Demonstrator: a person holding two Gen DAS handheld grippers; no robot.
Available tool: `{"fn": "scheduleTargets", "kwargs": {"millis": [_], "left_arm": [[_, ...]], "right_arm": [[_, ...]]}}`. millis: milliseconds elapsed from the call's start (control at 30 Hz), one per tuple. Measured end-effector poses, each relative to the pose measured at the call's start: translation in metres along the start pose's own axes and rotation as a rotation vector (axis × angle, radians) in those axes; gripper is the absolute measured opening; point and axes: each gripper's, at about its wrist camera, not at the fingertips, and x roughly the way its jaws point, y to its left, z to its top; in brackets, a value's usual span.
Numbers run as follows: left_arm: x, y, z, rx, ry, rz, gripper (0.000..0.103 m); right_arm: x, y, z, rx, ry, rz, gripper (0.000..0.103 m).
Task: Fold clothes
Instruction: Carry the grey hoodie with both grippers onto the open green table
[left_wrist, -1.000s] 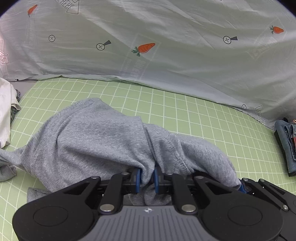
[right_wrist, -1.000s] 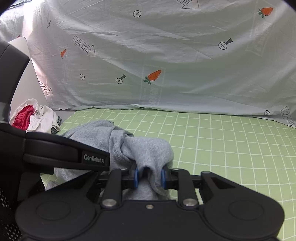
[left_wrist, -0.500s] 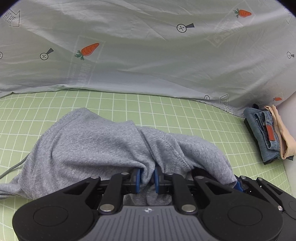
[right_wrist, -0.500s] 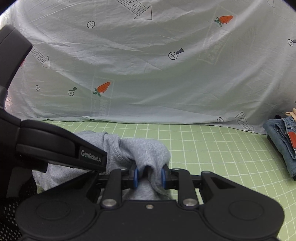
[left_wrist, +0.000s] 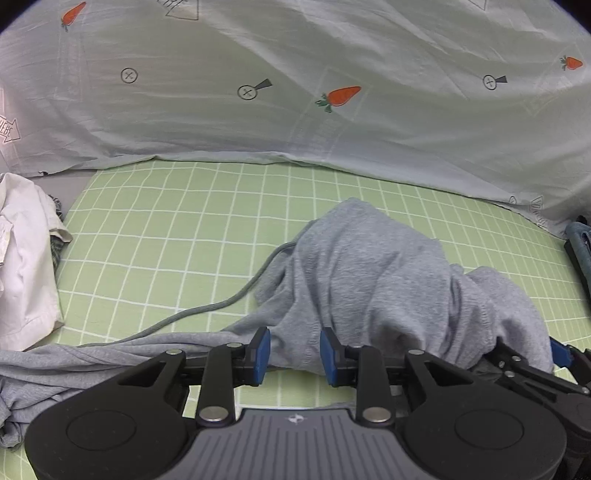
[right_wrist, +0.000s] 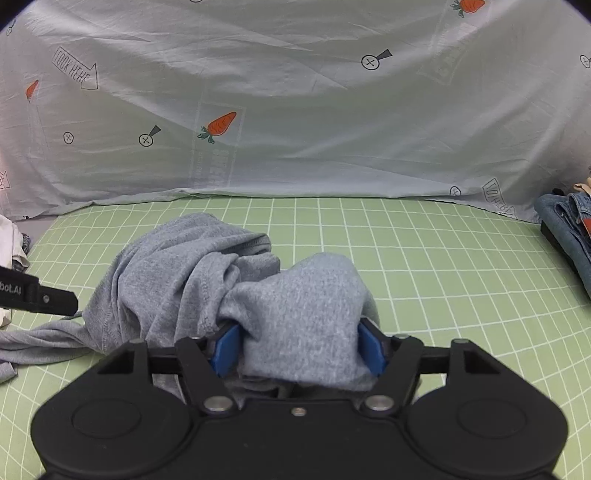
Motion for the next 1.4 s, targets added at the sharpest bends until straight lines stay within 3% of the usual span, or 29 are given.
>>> {"fn": "scheduleTargets", "kwargs": {"millis": [200,333,600,800,867,900,933,1000,1067,1167,1400], "left_arm": [[0.034,0.036,-0.022,0.106,0.091,0.104,0.039],[0.061,0.04,-0.034,0.204,0.131,0.165,0.039],[0.085,0.041,-0.036,0.237,0.063,0.203,0.054],[0.092,0.04,-0.028,0.179,0.029,0.198,0.053],[0.093,0.038,-0.027,0.186,0.021,0.179,0.048],[0.094,0.037,-0.027,0.189,0.018,0.168,0.036],[0.095,0.034,-0.025,0.189,0.024,0.142,0.016],[0.101,0.024,-0.024,0.204,0.03,0.122,0.004],[0.108,0.009,-0.022,0.254,0.019,0.15,0.002],[0.118,-0.012,-0.012,0.277,0.014,0.136,0.002],[0.128,-0.091,0.014,0.338,-0.024,-0.035,0.002]], "right_arm": [[0.014,0.006,-0.009,0.014,0.019,-0.071,0.081],[0.023,0.006,-0.012,0.008,0.038,-0.104,0.084],[0.054,-0.002,-0.007,0.01,0.096,-0.129,0.09],[0.07,-0.008,-0.007,0.034,0.113,-0.117,0.09],[0.071,-0.011,-0.008,0.044,0.106,-0.111,0.083],[0.071,-0.012,-0.009,0.049,0.101,-0.111,0.078],[0.071,-0.014,-0.009,0.055,0.097,-0.114,0.069],[0.072,-0.02,-0.01,0.068,0.088,-0.118,0.059],[0.072,-0.028,-0.01,0.078,0.079,-0.128,0.045],[0.072,-0.043,-0.011,0.092,0.067,-0.168,0.036],[0.079,-0.11,-0.015,0.168,0.038,-0.338,0.033]]}}
